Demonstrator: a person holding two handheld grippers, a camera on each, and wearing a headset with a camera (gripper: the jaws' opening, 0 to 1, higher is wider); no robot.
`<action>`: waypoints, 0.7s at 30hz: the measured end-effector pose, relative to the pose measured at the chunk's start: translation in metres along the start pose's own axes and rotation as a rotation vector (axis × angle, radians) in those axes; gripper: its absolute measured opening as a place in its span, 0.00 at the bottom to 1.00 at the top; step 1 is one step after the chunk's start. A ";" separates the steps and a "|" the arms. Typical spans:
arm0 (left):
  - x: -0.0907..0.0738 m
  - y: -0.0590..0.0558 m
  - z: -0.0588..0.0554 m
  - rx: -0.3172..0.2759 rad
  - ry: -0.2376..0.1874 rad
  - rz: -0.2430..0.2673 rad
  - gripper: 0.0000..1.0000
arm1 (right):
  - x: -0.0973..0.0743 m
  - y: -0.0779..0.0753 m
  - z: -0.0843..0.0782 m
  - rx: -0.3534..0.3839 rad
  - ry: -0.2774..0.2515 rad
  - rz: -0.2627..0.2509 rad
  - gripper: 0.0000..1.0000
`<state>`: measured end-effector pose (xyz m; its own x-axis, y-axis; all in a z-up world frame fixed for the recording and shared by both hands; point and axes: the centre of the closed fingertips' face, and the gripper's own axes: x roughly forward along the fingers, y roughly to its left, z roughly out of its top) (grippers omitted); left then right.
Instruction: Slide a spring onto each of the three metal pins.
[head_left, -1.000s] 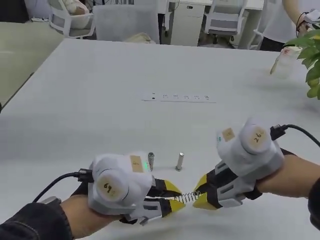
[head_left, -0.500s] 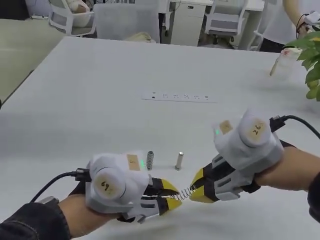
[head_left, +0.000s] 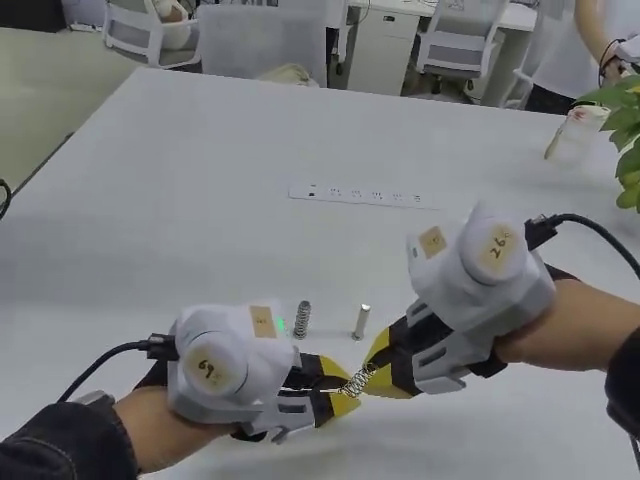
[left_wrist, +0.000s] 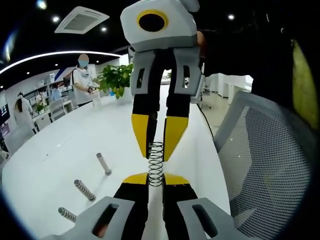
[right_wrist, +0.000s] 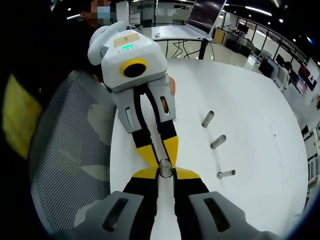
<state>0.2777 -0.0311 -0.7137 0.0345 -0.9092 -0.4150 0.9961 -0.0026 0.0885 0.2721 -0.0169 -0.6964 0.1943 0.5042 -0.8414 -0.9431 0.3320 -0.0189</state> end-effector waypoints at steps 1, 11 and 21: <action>-0.001 0.000 0.000 0.000 -0.002 0.002 0.02 | 0.000 0.000 0.000 -0.002 0.000 -0.001 0.08; -0.005 0.000 -0.001 -0.006 -0.012 0.003 0.02 | 0.002 -0.002 0.006 -0.001 -0.010 0.014 0.14; -0.009 0.001 0.005 -0.013 -0.037 0.008 0.02 | 0.008 0.000 0.009 0.006 -0.019 0.045 0.12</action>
<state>0.2782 -0.0250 -0.7053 0.0401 -0.9238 -0.3809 0.9968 0.0104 0.0798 0.2762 -0.0055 -0.6983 0.1566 0.5337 -0.8310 -0.9494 0.3134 0.0223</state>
